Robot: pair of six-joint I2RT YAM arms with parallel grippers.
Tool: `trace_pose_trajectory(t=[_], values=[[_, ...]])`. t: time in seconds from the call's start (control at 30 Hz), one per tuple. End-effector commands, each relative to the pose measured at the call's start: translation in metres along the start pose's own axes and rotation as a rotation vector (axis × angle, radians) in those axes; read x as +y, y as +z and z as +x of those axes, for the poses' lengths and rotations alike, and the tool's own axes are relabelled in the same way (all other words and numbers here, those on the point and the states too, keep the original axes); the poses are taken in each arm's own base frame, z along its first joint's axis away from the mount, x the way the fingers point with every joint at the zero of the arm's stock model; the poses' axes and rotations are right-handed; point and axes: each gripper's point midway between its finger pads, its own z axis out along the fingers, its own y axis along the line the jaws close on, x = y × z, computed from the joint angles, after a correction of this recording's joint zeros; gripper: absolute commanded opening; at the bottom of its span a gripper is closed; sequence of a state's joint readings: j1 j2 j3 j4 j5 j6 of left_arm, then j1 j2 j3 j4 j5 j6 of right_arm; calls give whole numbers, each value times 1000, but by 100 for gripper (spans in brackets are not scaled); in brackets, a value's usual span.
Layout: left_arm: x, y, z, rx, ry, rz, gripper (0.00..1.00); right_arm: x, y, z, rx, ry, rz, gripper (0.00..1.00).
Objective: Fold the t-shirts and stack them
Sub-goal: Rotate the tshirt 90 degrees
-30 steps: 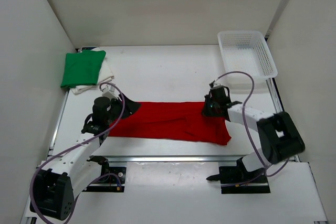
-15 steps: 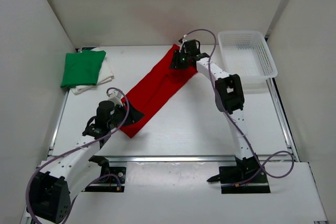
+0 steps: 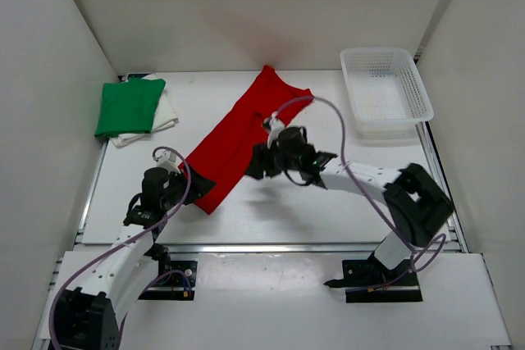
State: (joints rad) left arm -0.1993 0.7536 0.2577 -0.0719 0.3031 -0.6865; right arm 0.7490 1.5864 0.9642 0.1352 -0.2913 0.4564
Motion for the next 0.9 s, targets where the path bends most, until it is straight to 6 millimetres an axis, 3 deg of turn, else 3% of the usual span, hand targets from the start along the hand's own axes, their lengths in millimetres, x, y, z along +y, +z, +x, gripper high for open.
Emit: trace_pose_trajectory(t=[0.0, 0.13, 0.27, 0.37, 0.47, 0.53, 0.6, 0.63, 0.67, 0.73, 0.8, 0.83, 0.87], values=[[-8, -6, -9, -7, 36, 12, 64, -17, 22, 44, 23, 124, 41, 55], [-10, -8, -8, -22, 27, 11, 65, -12, 51, 67, 98, 118, 65, 57], [-6, -15, -9, -29, 15, 11, 60, -23, 83, 83, 131, 141, 121, 58], [-6, -18, -15, -39, 38, -12, 54, -31, 107, 106, 199, 171, 136, 48], [-8, -19, -18, -44, 63, -19, 44, -39, 114, 117, 236, 171, 176, 41], [-8, -17, -16, -39, 63, -21, 41, -44, 112, 120, 248, 178, 186, 14], [-5, -13, -12, -19, 62, -32, 38, -53, 99, 116, 231, 198, 205, 2], [-7, -12, -10, -2, 75, -27, 37, -50, 90, 104, 202, 200, 186, 0], [-6, -10, -7, 7, 73, -39, 35, -60, 78, 104, 196, 212, 198, 0], [-8, -7, -2, 25, 92, -37, 33, -77, 46, 97, 164, 219, 224, 0], [-12, -2, 5, 41, 108, -36, 33, -104, -5, 102, 131, 249, 277, 0], [-17, 0, 12, 58, 125, -25, 33, -101, -20, 87, 87, 248, 257, 0], [-23, 3, 24, 87, 159, -16, 32, -117, -38, 97, 95, 278, 270, 1]])
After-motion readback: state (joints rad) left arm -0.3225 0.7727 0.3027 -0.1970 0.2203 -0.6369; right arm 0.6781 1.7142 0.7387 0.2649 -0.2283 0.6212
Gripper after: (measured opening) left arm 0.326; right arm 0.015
